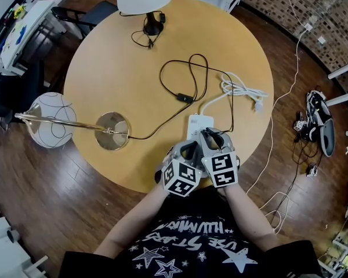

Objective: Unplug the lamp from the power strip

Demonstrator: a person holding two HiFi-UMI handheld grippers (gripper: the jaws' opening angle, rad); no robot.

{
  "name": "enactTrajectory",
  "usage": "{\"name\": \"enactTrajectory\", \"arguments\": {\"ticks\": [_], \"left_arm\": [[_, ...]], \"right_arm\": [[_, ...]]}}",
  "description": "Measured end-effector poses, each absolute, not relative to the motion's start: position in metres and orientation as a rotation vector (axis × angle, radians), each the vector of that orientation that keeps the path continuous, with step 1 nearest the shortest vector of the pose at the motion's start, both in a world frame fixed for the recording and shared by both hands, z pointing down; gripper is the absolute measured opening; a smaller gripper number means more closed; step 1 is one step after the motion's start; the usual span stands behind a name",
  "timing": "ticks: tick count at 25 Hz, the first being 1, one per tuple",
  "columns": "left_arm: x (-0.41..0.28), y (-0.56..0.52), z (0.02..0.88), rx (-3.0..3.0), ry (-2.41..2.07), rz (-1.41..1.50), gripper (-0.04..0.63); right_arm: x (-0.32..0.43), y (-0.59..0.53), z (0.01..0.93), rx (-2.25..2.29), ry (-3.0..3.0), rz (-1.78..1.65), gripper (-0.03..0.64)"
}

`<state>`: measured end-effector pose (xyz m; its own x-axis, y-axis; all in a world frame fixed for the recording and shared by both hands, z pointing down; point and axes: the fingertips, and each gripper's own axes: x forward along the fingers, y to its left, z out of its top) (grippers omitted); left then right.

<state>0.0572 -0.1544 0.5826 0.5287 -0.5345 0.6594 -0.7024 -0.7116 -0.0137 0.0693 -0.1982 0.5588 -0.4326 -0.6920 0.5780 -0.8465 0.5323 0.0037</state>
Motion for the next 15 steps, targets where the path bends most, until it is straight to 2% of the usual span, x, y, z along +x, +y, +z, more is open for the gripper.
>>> {"name": "enactTrajectory", "arguments": {"ticks": [15], "left_arm": [[0.0572,-0.1537,0.5834,2.520,-1.056,0.963,0.003]], "right_arm": [[0.0669,-0.1977,0.5562,1.232,-2.232,0.303,0.075]]}}
